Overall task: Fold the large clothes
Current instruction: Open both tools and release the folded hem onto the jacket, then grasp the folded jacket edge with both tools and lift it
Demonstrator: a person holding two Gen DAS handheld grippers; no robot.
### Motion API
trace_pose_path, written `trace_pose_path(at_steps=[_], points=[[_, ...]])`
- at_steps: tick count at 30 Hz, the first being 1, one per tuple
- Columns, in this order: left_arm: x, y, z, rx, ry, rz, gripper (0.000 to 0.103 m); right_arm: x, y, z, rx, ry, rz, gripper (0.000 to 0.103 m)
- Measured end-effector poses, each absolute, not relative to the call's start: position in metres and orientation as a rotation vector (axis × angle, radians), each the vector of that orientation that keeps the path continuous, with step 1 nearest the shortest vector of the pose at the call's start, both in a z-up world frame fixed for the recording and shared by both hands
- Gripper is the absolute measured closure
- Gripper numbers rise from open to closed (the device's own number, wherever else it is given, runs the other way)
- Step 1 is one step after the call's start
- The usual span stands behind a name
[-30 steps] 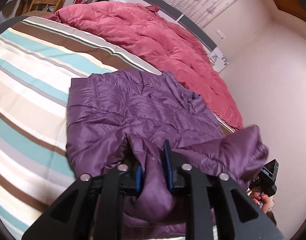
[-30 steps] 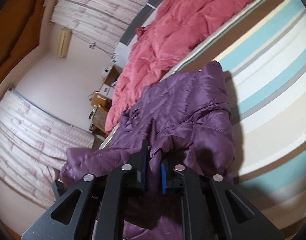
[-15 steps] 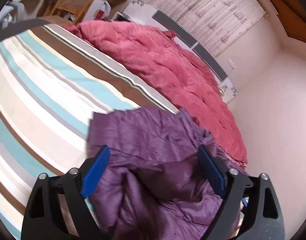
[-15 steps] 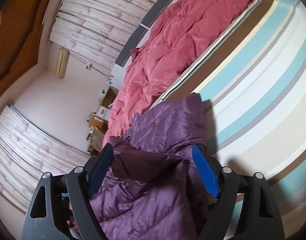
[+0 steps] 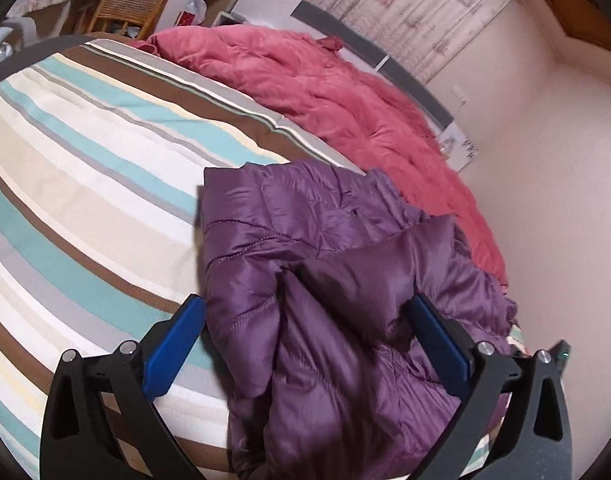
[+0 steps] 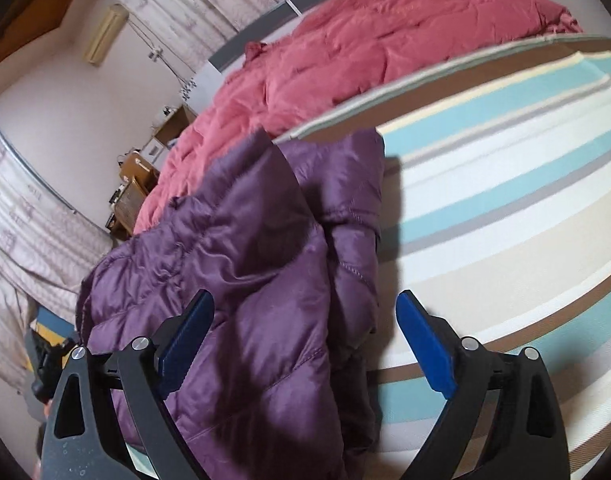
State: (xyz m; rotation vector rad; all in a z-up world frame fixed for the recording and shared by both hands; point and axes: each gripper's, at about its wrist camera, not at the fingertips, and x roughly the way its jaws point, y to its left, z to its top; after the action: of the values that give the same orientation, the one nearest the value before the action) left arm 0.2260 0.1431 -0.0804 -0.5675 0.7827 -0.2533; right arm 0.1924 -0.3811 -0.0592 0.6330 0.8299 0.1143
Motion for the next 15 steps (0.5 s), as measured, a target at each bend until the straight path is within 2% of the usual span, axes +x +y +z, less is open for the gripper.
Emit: trace_pose_path(at_steps=[3,11,15], points=[[0.215,0.164,-0.084,-0.667,0.708,-0.226,0.002,0.198,-0.383,-0.069,0.667,0.848,0.122,0.011],[0.232,0.147,-0.106,-0.642,0.849,-0.356,0.002,0.206,-0.381,-0.072,0.681,0.84,0.164,0.011],[0.227,0.142,-0.104,-0.656,0.795,-0.414,0.002,0.208,-0.38,-0.072,0.696,0.844,0.192,0.013]])
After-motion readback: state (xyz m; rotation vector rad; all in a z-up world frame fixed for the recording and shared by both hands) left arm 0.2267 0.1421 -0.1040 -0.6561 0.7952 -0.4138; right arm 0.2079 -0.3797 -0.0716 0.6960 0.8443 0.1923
